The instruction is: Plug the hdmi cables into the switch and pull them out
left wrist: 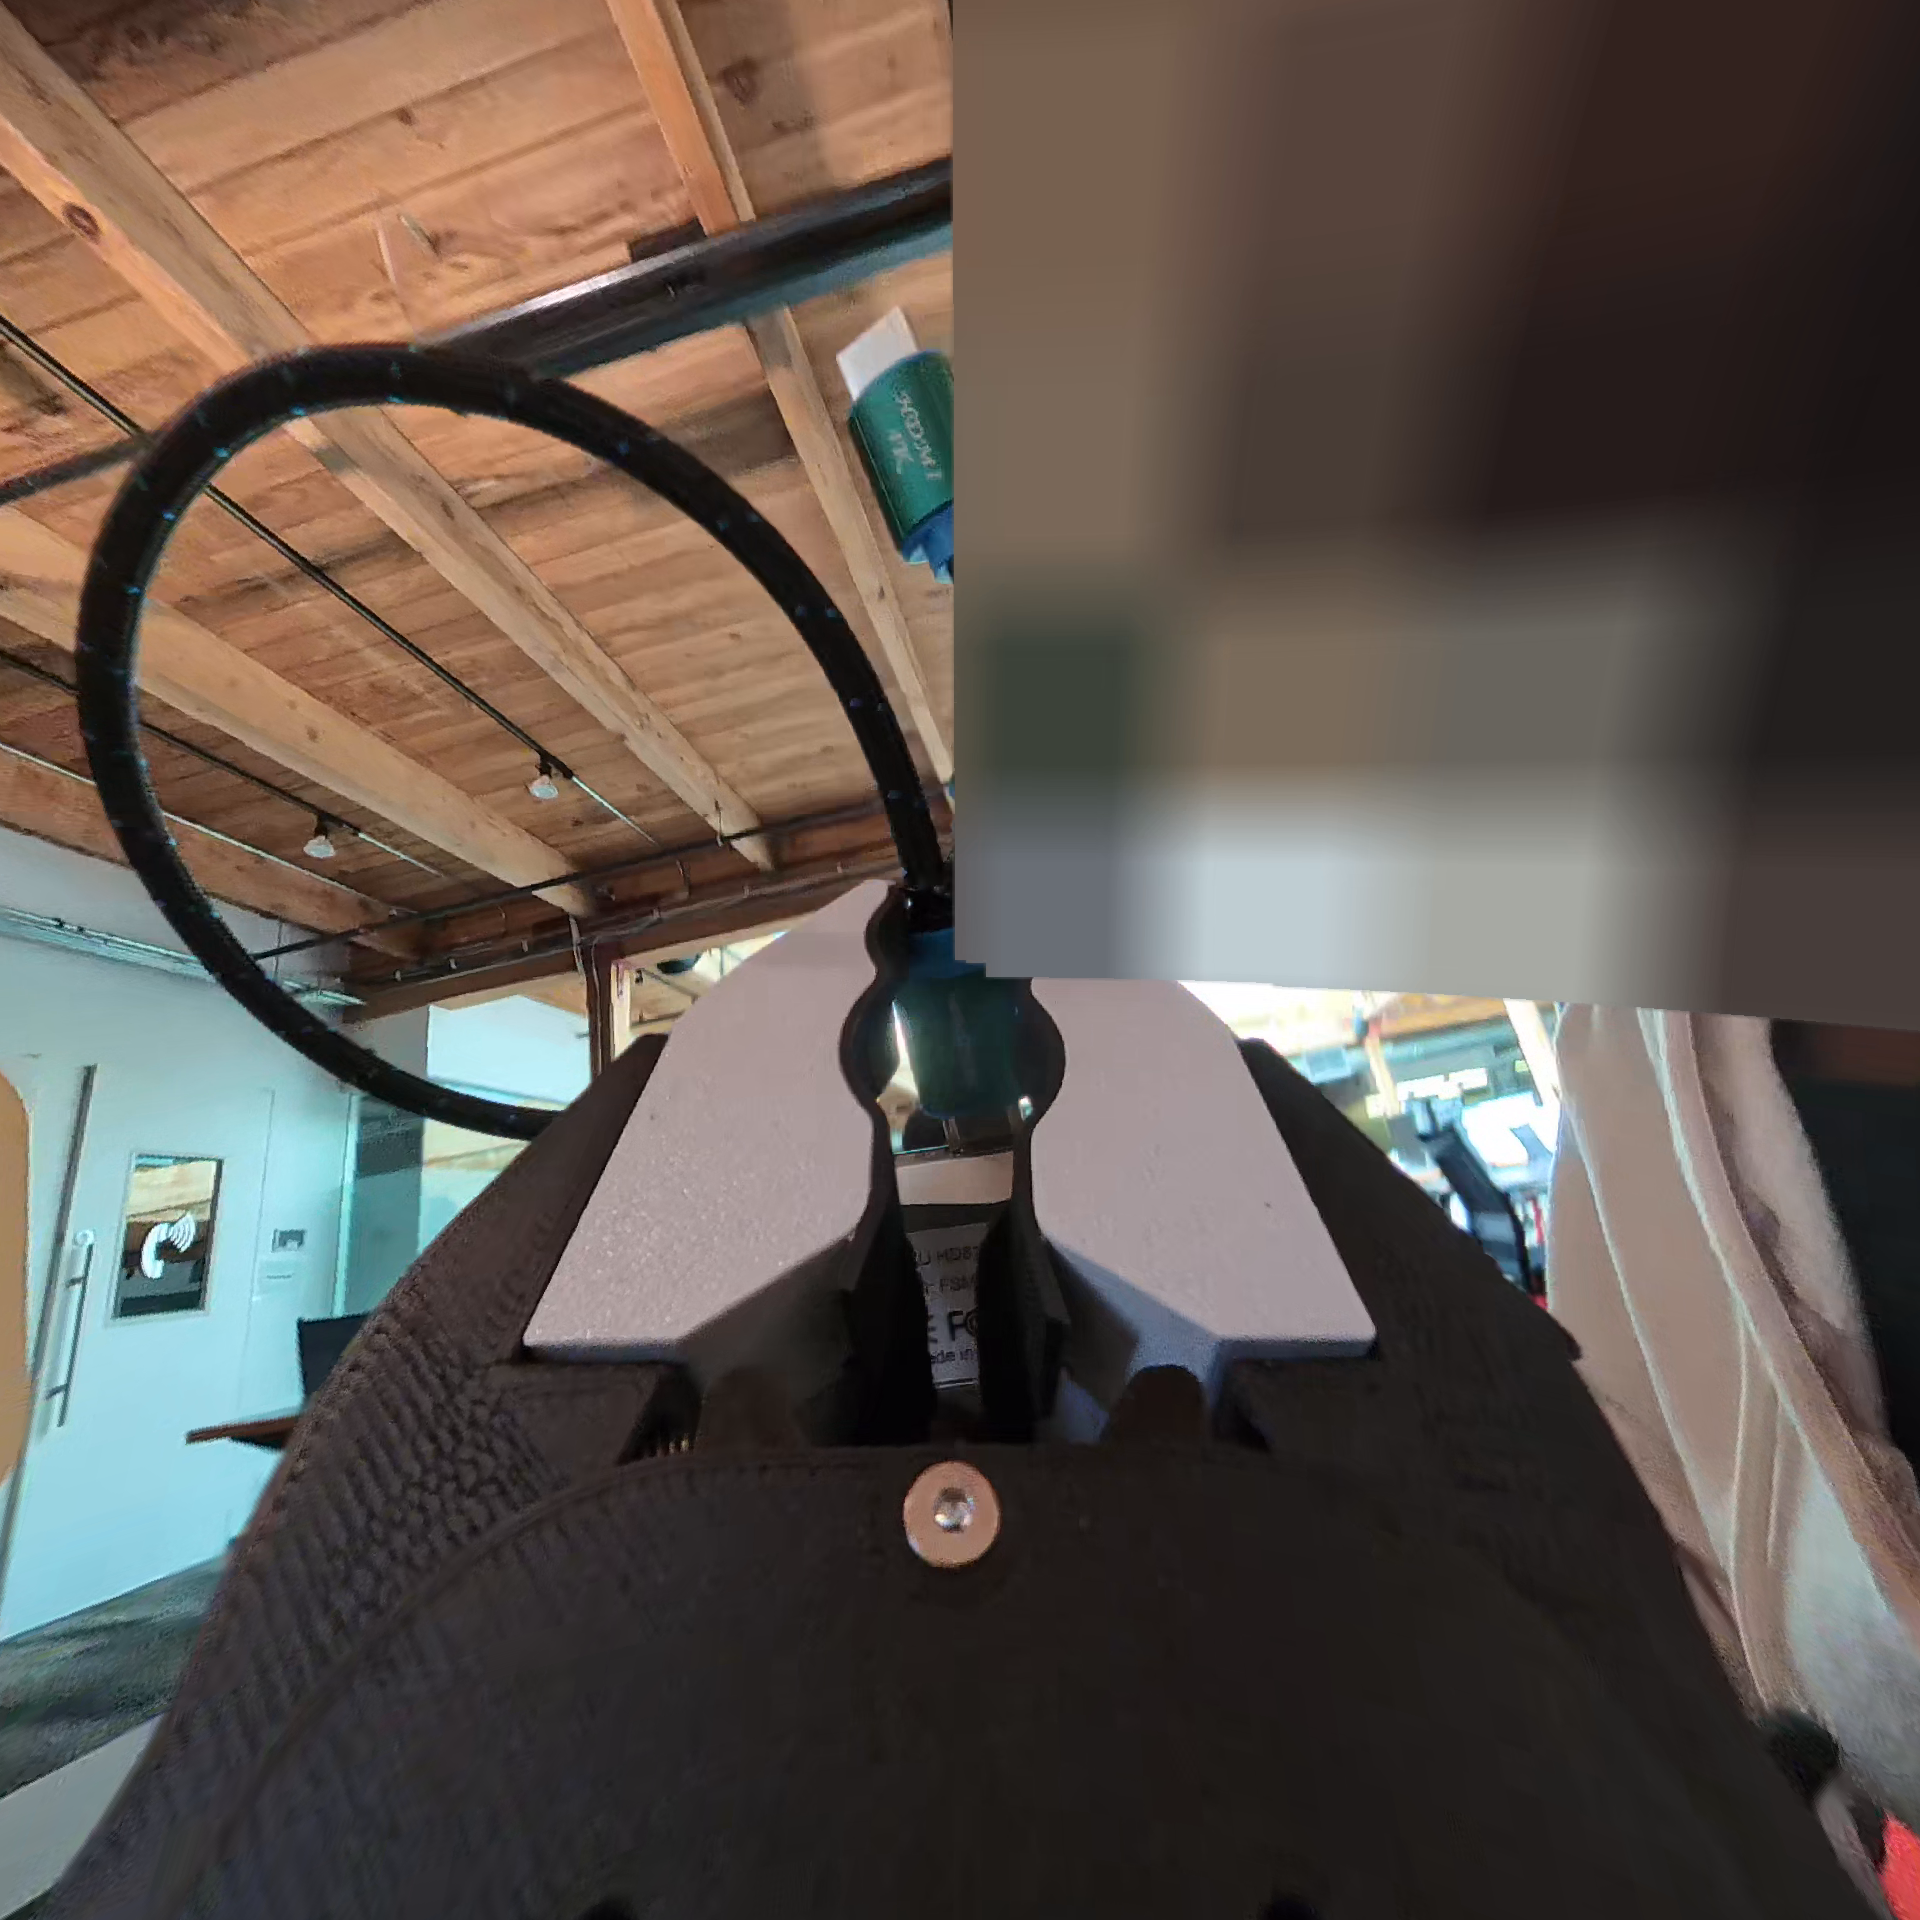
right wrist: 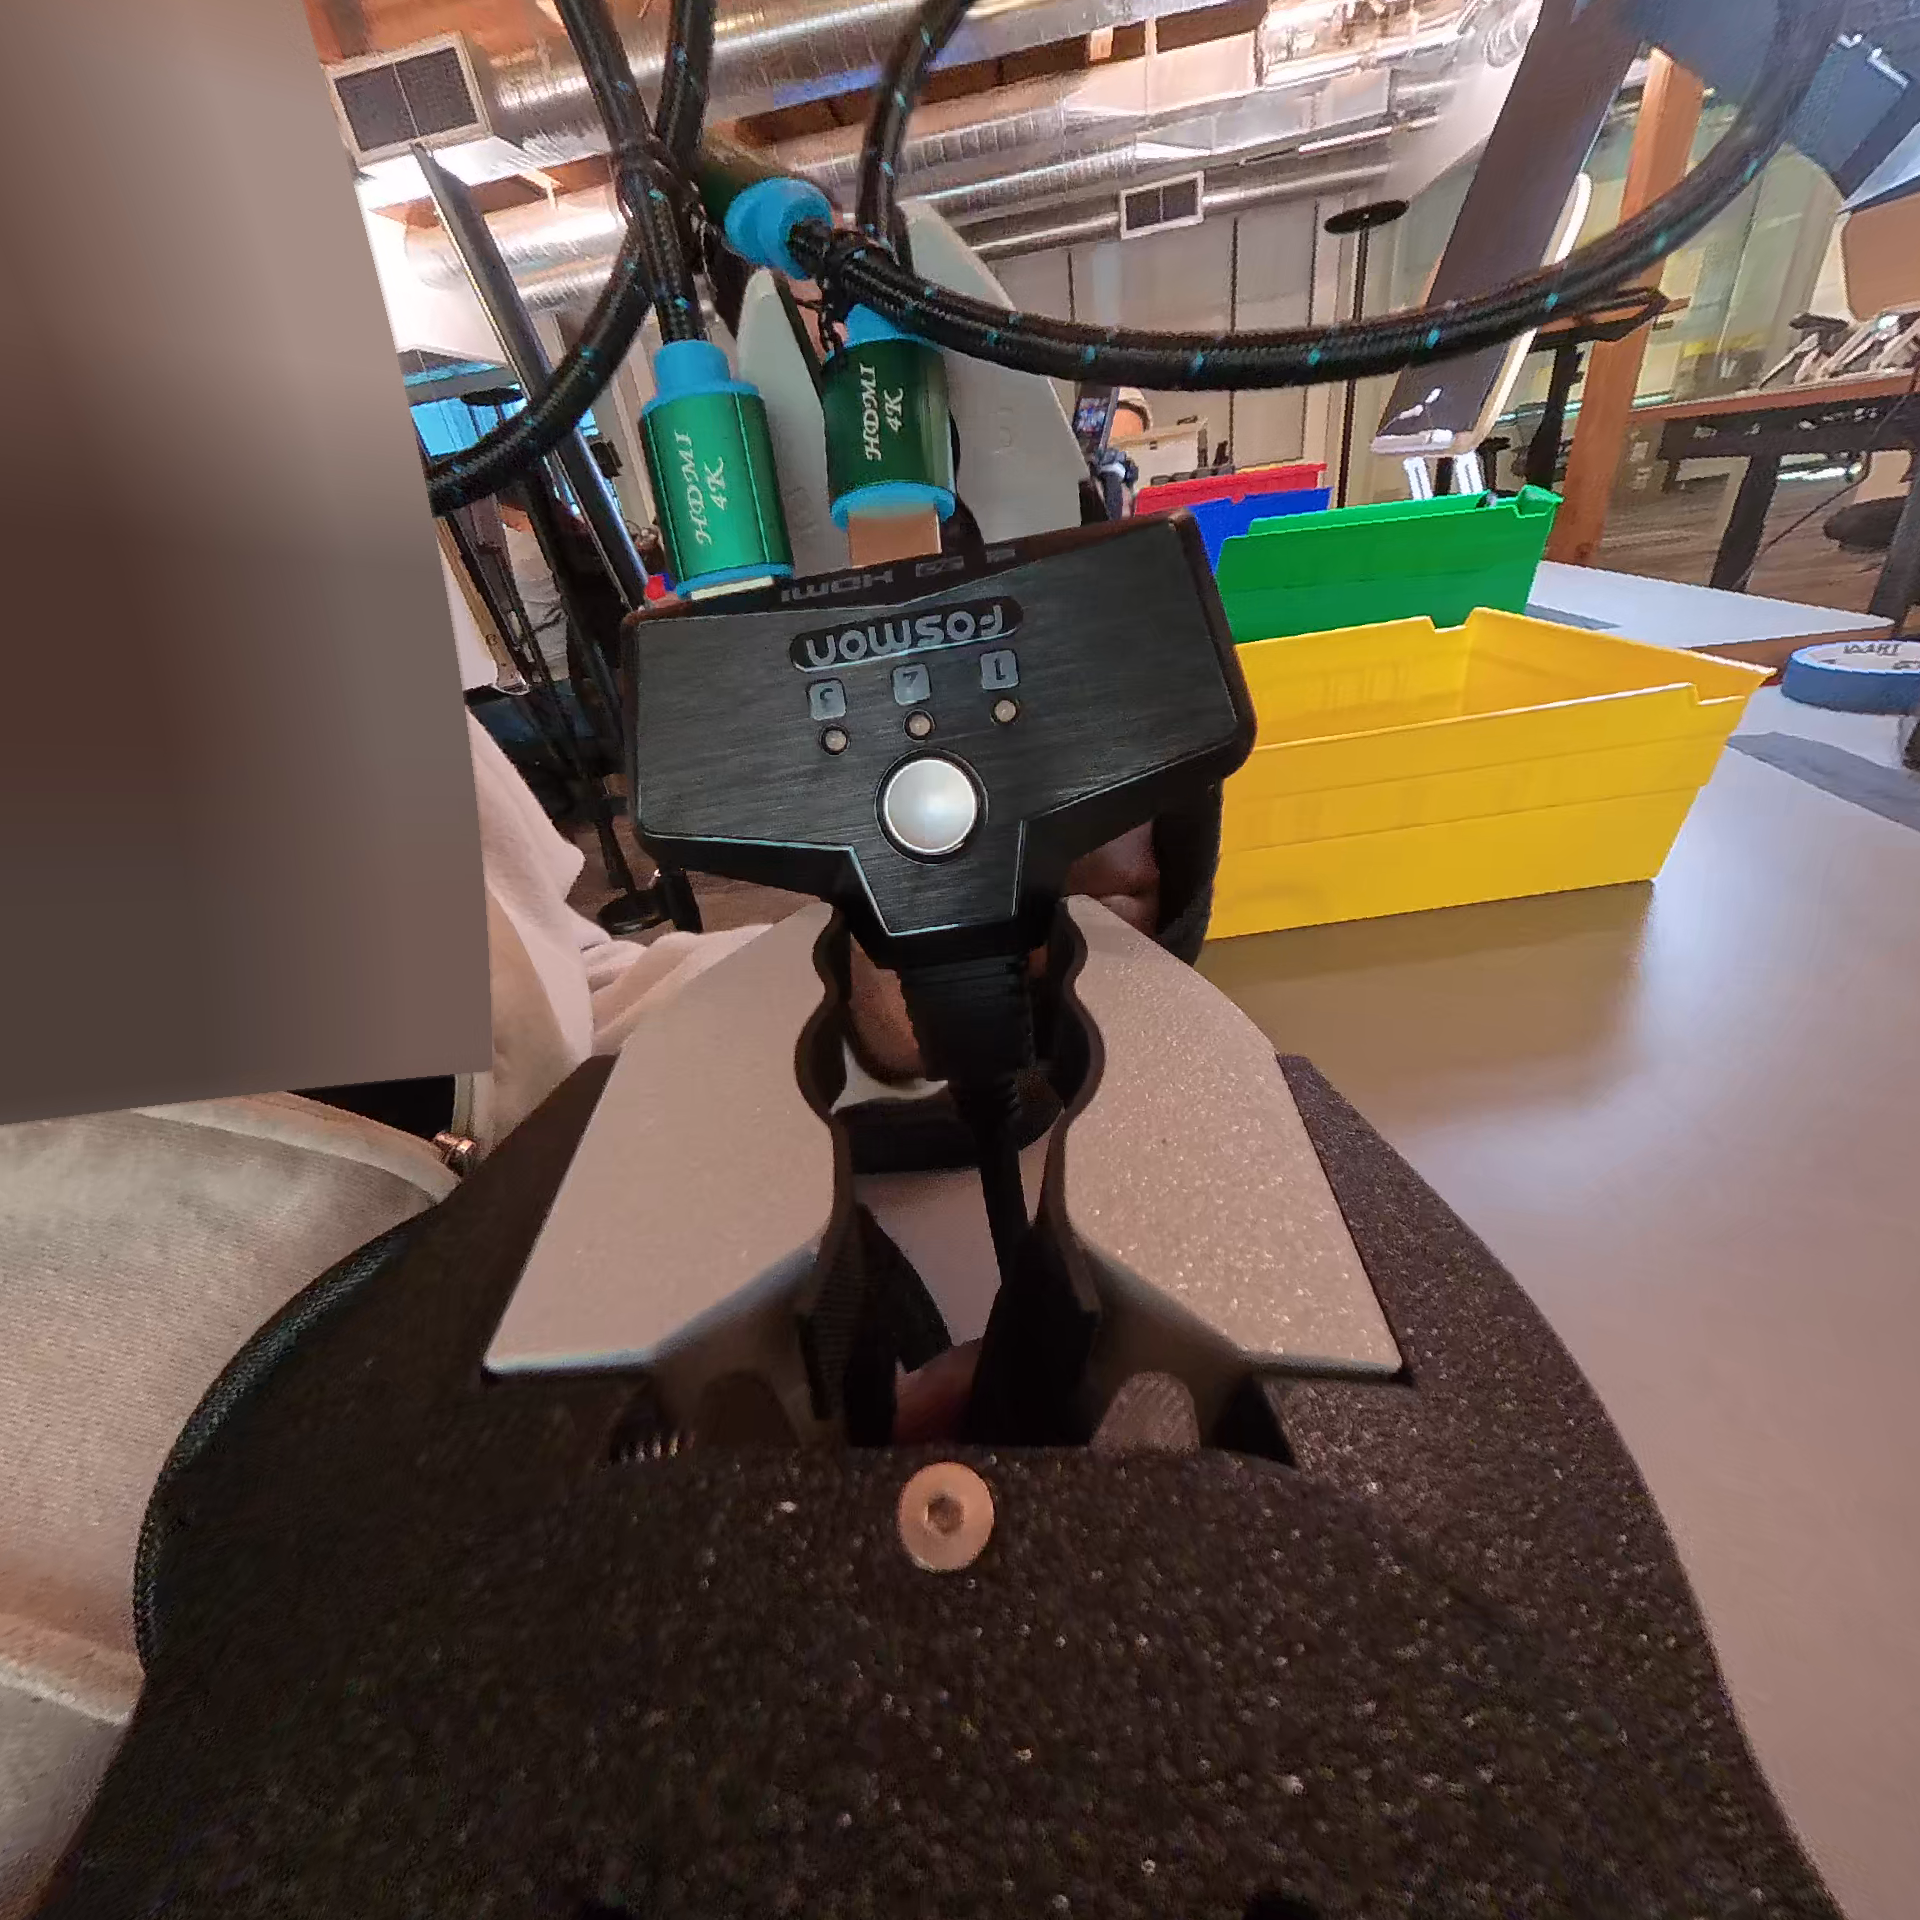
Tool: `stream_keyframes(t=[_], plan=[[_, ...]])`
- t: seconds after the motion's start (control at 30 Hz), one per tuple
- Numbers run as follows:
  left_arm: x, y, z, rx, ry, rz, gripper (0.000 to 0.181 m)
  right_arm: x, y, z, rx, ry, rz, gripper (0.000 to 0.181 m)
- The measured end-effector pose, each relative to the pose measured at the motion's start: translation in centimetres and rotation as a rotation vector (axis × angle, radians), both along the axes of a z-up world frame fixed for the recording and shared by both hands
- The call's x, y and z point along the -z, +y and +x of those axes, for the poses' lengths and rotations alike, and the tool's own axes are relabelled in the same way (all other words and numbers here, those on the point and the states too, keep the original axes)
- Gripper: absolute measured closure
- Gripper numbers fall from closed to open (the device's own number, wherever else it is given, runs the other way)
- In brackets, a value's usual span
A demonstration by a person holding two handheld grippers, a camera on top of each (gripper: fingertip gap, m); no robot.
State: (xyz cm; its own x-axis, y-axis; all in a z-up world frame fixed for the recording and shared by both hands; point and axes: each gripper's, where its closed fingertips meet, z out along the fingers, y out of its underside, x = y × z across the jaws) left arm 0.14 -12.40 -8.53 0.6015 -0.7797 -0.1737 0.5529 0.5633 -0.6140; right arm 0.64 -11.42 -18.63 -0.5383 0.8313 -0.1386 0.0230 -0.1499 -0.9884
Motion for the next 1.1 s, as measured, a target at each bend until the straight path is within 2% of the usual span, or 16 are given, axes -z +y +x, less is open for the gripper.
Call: stream_keyframes(t=[0.2, 0.33, 0.5, 0.7, 0.93, 1.1], plan=[[0.7, -0.1, -0.1, -0.008, 0.161, -0.056, 0.164, 0.3, 0.1, 0.0, 0.005, -0.026, 0.006, 0.144], [1.5, 0.7, 0.0, -0.009, 0.275, -0.161, 0.164, 1.1, 0.3, -0.3, 0.032, -0.067, 0.036, 0.144], [2.4, 1.8, -1.3, -0.079, 0.282, -0.298, 0.164, 1.6, 1.6, -0.7, 0.115, -0.085, 0.035, 0.144], [2.8, 1.7, -1.1, -0.066, 0.391, -0.394, 0.165, 1.9, 1.6, -0.9, 0.129, -0.086, 0.074, 0.145], [3.4, 2.2, -1.2, -0.072, 0.376, -0.545, 0.165, 2.3, 1.8, -1.1, 0.158, -0.1, 0.118, 0.144], [3.5, 1.3, -1.2, -0.097, 0.5, -0.535, 0.165, 2.3, 1.2, -1.2, 0.116, -0.097, 0.096, 0.145]])
